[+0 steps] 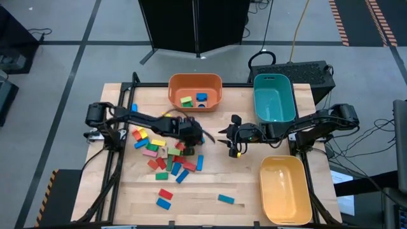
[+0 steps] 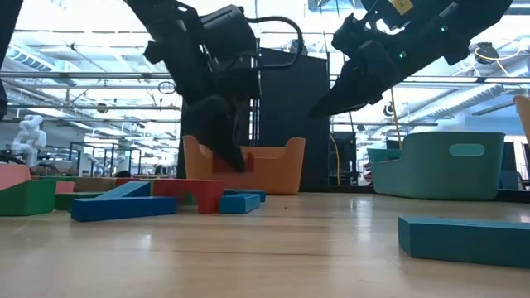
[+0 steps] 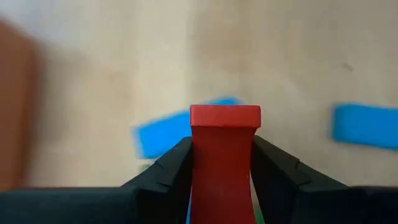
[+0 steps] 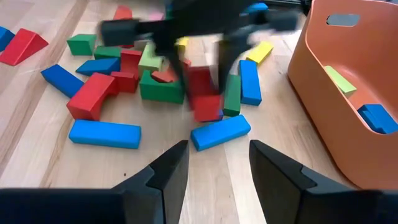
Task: Sort blocks by size
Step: Put the red arch block into the orange bin
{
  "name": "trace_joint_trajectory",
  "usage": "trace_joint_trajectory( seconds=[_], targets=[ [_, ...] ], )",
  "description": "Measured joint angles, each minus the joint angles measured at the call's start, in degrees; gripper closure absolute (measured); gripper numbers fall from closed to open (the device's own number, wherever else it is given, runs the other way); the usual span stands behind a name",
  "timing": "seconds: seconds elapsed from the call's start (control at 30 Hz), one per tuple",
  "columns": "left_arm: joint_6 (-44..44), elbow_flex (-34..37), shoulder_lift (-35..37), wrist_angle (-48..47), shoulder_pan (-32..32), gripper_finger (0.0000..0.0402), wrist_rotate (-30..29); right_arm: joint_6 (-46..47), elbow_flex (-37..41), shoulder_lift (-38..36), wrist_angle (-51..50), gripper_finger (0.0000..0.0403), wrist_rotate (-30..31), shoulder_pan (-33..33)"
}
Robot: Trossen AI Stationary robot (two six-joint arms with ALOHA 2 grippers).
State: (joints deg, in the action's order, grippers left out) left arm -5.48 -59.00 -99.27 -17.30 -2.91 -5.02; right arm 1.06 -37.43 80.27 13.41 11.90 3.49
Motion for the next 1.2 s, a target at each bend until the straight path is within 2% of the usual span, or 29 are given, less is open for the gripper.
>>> trace_joint_trajectory(
  seconds=[0.27,0.57,0.67,0.93,1.2],
  targets=[
    [-2.1,0.0,5.5,2.0,-9.7,0.0262,-0.4,-0.3,0.0,0.0,0.0,0.0245,0.0,0.0],
    [-2.7,-0.1,6.3,7.4,-21.0,0.0262,2.4,-1.7,0.0,0.0,0.0,0.0245,0.0,-0.6],
    [-2.4,-0.1,6.3,9.4,-23.2,0.0262,4.2,-2.3,0.0,0.0,0.0,0.0245,0.0,-1.1],
    [-2.4,-0.1,6.3,11.0,-28.4,0.0262,4.4,-3.5,0.0,0.0,0.0,0.0245,0.0,-3.6],
    [-2.4,-0.1,6.3,11.2,-30.4,0.0247,4.3,-5.4,0.0,0.0,0.0,0.0245,-0.1,-5.0]
  ],
)
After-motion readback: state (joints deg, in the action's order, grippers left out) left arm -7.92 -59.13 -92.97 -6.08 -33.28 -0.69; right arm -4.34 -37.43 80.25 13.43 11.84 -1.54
